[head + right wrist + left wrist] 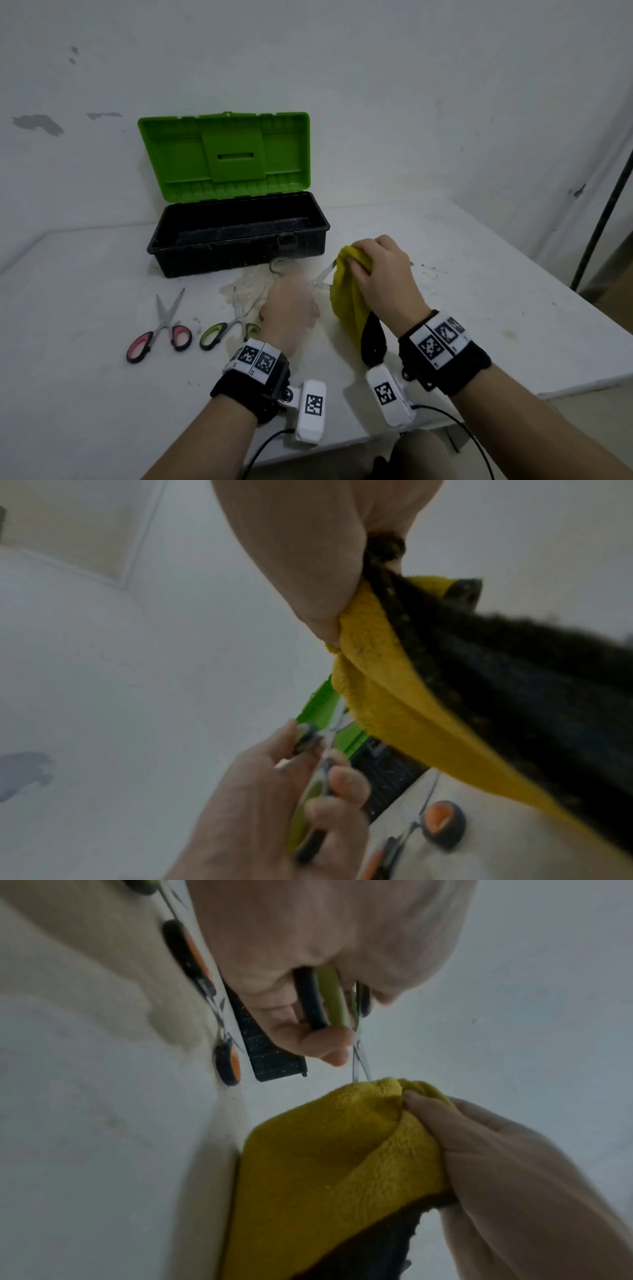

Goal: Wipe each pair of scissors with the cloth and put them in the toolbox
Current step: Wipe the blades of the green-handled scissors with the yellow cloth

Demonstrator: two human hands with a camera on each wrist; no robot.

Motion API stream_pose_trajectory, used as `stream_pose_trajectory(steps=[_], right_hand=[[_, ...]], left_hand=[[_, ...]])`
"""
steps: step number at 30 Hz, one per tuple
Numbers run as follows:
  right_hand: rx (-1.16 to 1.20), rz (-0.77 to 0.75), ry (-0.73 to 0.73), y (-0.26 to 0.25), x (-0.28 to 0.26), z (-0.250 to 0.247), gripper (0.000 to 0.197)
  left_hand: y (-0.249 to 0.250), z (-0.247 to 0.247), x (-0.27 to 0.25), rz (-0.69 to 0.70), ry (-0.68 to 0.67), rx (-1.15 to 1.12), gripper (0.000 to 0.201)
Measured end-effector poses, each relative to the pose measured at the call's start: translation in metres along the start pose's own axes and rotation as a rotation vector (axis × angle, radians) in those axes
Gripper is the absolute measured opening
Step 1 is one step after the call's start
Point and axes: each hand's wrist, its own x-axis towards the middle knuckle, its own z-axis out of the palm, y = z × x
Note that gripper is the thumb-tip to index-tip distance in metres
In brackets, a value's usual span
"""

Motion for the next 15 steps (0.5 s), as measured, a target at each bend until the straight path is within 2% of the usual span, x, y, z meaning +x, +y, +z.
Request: stream_pose_trajectory(steps=[2,5,9,13,15], right_hand=[[0.013,-0.110,-0.047,-0.015,-0.012,-0.001,0.018],[-0.017,-0.204,-0.146,-0.029,-0.023,0.010,0.016],[-0.069,-0.224,-0.202,-0.031,-0.022,0.024,0.018],[-0.098,-0.174,-0.302,-0.020,-0.022,0.020,0.017],[-0.088,-0.170,-0.292,-0.016,-0.024,0.016,0.016]], left_hand=[[0.000,0.001,0.003,-0.058,0.043,-0.063,0.040],[-0.005,0.002,0.006,-0.048,0.030,-0.013,0.052],[-0.002,0.006,0.000,-0.001,-0.040,-0.003,0.051],[0.001,-0.001,0.001,0.035,0.033,-0.053,0.045],[0.004,-0.005,0.003,0.017,0.052,-0.106,0.039]])
